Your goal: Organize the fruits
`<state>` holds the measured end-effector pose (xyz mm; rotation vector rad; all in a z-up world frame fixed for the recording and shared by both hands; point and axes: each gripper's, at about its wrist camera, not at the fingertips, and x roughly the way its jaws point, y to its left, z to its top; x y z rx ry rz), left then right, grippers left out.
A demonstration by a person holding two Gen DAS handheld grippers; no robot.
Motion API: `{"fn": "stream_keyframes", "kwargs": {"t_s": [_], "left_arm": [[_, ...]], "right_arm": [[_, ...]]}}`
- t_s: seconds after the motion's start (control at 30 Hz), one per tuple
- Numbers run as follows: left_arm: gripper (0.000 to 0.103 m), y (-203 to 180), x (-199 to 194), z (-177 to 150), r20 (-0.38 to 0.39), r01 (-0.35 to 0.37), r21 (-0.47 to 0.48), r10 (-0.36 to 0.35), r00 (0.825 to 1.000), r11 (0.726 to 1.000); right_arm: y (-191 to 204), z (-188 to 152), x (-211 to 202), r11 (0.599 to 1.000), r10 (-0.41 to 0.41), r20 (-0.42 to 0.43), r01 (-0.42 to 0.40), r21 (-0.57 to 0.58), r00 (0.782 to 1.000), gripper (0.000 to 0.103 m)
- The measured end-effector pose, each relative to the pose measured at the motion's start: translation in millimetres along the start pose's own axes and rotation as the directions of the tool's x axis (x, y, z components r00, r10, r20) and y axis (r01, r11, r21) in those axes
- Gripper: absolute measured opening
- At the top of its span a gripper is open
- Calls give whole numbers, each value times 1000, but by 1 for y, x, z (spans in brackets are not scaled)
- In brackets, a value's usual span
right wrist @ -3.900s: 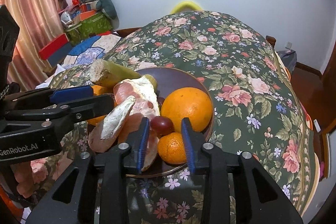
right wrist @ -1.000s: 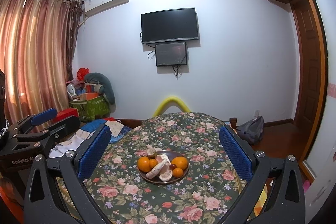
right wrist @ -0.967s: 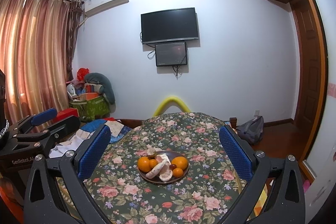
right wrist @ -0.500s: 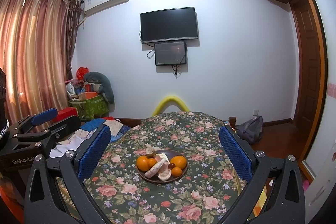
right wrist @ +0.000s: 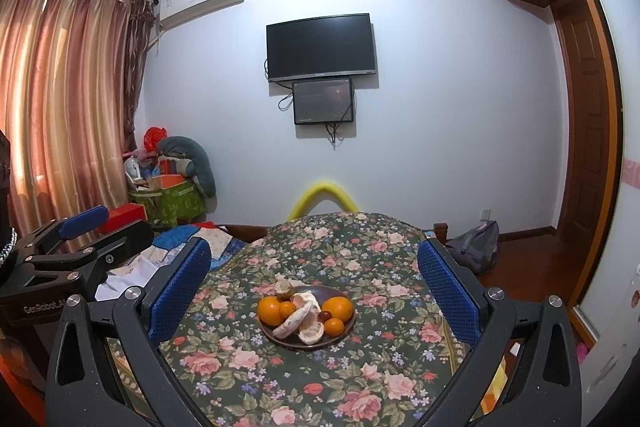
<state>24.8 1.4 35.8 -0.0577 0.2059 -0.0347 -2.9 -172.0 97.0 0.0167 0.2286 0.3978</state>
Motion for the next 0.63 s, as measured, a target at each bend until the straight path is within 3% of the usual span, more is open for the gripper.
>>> {"fn": "stream_keyframes", "kwargs": {"t_s": [0.63], "left_arm": [[103, -1, 4, -4, -8, 9, 16, -8, 1000, 1000]], "right_arm": [[-4, -2, 5, 1000, -7, -11, 7, 1, 1000, 103]]}}
